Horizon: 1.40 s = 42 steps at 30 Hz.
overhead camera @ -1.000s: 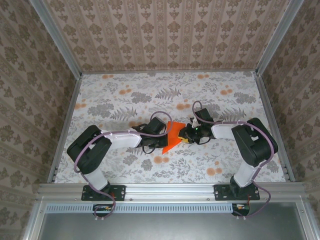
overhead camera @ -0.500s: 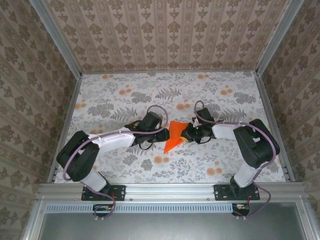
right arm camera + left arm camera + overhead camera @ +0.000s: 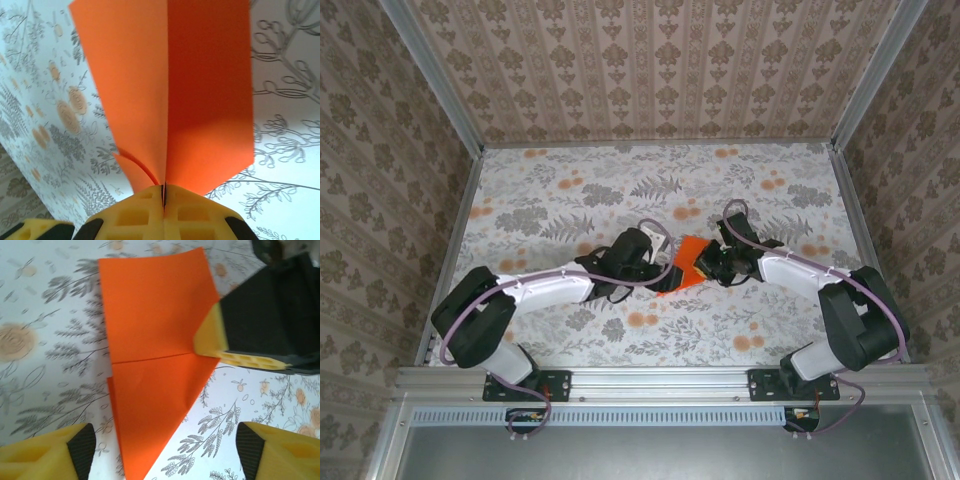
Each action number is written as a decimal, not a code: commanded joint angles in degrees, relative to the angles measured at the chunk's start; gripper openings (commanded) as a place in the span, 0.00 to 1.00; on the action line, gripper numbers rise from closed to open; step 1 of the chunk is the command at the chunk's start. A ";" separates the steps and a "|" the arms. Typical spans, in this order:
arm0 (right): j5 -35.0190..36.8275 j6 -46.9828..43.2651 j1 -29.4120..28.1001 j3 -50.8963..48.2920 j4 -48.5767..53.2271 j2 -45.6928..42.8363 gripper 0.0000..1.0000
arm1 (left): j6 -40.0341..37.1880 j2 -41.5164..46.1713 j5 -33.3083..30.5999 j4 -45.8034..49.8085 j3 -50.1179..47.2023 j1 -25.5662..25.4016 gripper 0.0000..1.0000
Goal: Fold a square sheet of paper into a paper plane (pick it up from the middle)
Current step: Fourth fold the wing at the center of the table.
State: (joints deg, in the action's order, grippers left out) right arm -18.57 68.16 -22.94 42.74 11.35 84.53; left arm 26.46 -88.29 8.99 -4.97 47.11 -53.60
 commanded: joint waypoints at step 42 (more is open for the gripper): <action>-5.51 -10.08 7.15 3.98 7.63 -2.28 0.68 | -16.58 -14.24 3.38 -17.55 -2.69 -1.43 0.12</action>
State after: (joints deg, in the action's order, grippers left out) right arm -24.18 63.48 -16.91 48.36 19.00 85.60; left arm 7.11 -102.41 9.61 -20.38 45.91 -55.92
